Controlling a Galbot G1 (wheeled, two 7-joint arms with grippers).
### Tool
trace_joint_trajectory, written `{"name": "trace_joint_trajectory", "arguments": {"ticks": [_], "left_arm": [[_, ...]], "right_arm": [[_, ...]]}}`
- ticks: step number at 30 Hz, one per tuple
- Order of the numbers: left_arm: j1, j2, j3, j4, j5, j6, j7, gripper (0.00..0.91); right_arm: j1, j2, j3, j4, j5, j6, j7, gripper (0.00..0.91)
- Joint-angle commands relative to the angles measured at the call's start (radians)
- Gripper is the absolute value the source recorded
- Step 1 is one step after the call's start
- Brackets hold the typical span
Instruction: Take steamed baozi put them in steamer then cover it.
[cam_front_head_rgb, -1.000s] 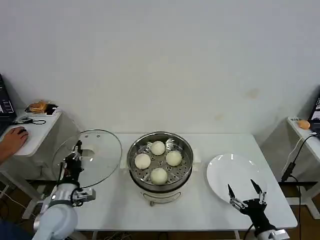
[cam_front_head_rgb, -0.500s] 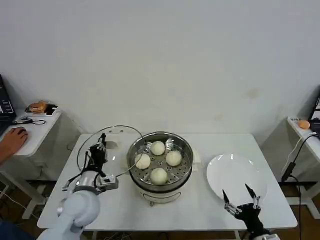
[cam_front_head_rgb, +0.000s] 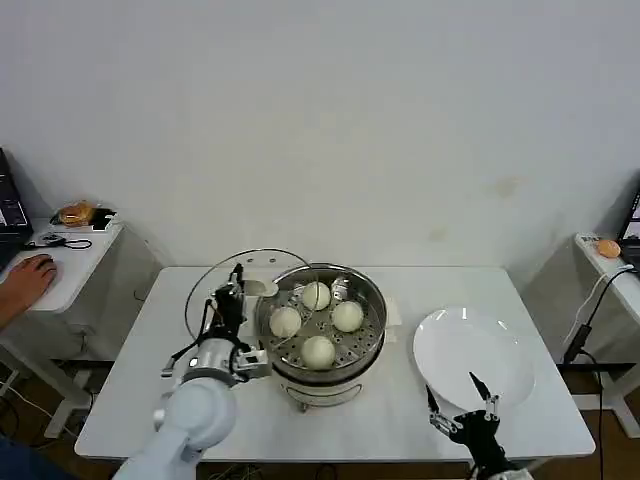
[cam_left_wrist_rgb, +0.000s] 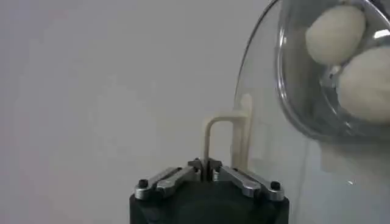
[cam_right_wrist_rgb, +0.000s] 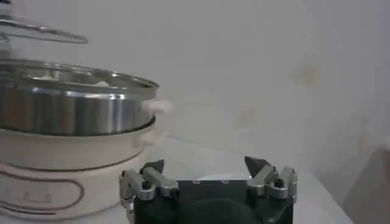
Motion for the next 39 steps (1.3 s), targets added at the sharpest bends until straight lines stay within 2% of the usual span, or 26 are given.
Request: {"name": "trace_joint_trajectory", "arguments": {"ticks": [1, 6, 14, 39], "left_arm": [[-0.07, -0.145, 0.106, 0.062, 0.105, 0.011, 0.023, 0.0], [-0.101, -0.202, 0.134, 0.109, 0.148, 0.008, 0.032, 0.0], [-0.087, -0.235, 0.162, 0.131, 0.201, -0.006, 0.042, 0.0], [-0.057, -0.253, 0.174, 0.179, 0.304, -0.053, 0.029, 0.0]], "right_arm": [[0.003, 0.01, -0.024, -0.004, -0.03, 0.0, 0.0, 0.907], [0.006, 0.015, -0.037, -0.009, -0.037, 0.0, -0.001, 0.907], [0.008, 0.021, -0.049, -0.02, -0.044, 0.004, -0.001, 0.907], [0.007, 0.019, -0.064, -0.033, -0.037, 0.008, -0.002, 0.907]]}}
